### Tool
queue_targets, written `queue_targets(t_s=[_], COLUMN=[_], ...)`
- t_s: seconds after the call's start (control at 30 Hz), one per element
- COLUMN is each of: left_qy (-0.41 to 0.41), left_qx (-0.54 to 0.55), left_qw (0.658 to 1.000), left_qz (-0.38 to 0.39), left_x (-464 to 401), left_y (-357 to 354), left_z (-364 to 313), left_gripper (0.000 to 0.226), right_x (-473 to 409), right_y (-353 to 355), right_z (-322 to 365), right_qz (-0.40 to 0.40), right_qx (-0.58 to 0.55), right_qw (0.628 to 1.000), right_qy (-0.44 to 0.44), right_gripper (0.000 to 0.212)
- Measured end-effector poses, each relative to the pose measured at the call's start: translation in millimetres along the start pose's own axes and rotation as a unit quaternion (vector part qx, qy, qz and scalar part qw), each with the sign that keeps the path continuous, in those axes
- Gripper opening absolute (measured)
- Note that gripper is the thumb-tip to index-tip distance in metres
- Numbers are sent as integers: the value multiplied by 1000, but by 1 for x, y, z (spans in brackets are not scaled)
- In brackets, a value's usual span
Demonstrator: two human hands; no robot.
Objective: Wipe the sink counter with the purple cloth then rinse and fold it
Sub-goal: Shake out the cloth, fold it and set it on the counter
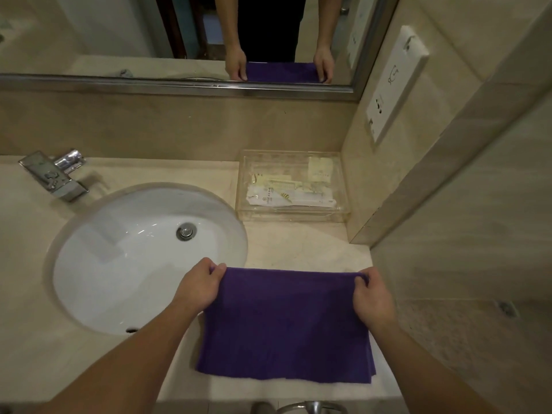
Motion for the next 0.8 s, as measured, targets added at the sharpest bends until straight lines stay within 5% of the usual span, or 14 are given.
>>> queue_targets(t_s=[0.53, 0.8], left_qy=[48, 12], left_qx=[37, -35], left_qw=[993, 998], left_qz=[103, 60], left_x=[17, 4], left_y=[3, -2], left_z=[25, 10], left_gripper=[38, 33], right_x=[3, -4], right_y=[4, 3], right_z=[-4, -4], right_qz=[91, 100], right_qx=[90, 102], right_qw=[988, 986], right_qy=[-80, -91], right_gripper=[27, 23])
Point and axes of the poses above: each hand's wrist, its own x-axis away from the middle knuckle, its own y-axis out of the back of the hand, z = x × y, the point moved 8 cm from there along -x, towards the middle knuckle, and after that the axes turned 6 degrees about -x, right-handed, at the moved point
